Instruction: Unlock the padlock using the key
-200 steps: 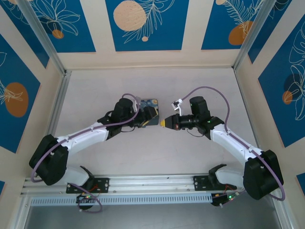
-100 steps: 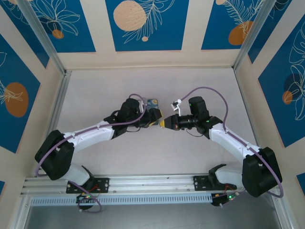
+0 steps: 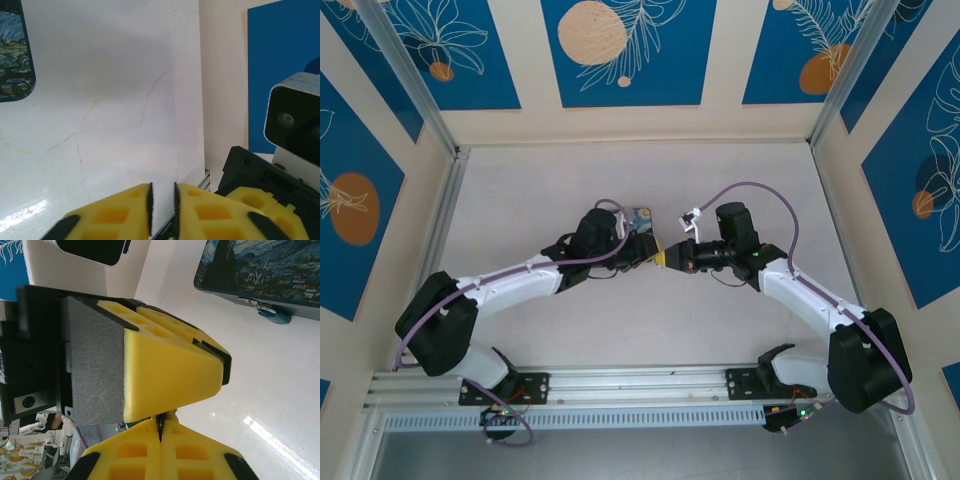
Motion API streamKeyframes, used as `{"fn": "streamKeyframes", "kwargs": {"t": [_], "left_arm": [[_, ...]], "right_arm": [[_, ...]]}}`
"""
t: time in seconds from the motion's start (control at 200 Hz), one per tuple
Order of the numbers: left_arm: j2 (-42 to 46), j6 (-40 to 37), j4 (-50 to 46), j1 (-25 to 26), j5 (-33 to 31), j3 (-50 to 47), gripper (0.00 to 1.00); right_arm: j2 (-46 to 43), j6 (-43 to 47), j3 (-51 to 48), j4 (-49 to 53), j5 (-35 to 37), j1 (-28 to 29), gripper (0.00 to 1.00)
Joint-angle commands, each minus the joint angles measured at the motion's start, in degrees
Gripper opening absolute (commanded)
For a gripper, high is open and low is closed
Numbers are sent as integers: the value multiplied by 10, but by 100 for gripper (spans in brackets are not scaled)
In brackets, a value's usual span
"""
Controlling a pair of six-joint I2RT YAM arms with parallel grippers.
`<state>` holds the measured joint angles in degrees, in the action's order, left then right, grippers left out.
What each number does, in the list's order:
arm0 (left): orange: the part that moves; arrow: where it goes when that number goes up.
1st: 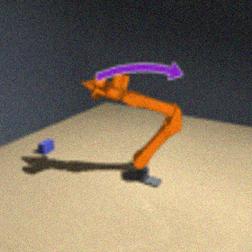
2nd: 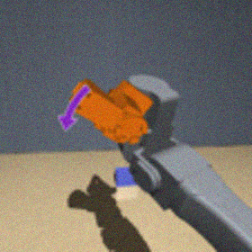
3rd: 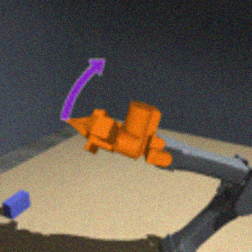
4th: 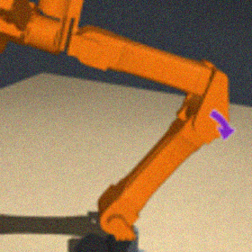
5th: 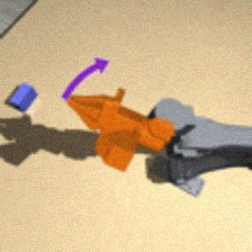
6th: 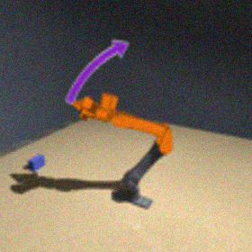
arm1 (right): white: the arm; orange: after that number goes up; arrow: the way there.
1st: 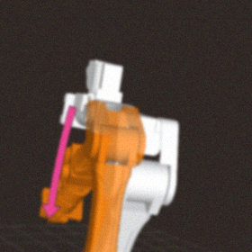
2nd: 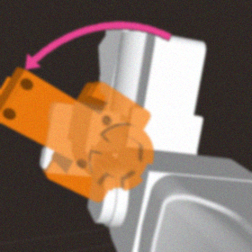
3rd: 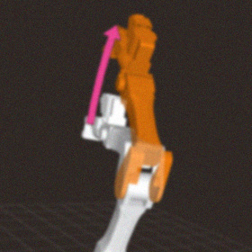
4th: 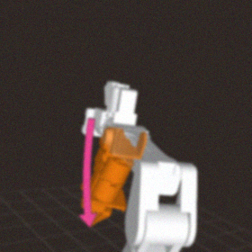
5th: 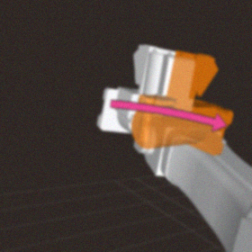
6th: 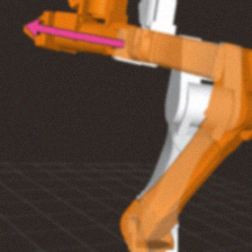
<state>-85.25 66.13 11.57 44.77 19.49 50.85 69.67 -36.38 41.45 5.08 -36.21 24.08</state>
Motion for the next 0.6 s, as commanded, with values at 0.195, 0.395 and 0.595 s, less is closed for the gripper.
{"fn": "streamKeyframes", "kwargs": {"t": [0.195,0.395,0.595], "left_arm": [[-8,-16,-1,9,-1,14,0],[13,-90,-39,7,-40,27,0],[62,-204,-25,6,-84,22,0]], "right_arm": [[4,13,-3,4,-1,-6,1],[-59,-9,-11,33,10,-51,63],[-119,-76,-25,29,22,-98,100]]}}
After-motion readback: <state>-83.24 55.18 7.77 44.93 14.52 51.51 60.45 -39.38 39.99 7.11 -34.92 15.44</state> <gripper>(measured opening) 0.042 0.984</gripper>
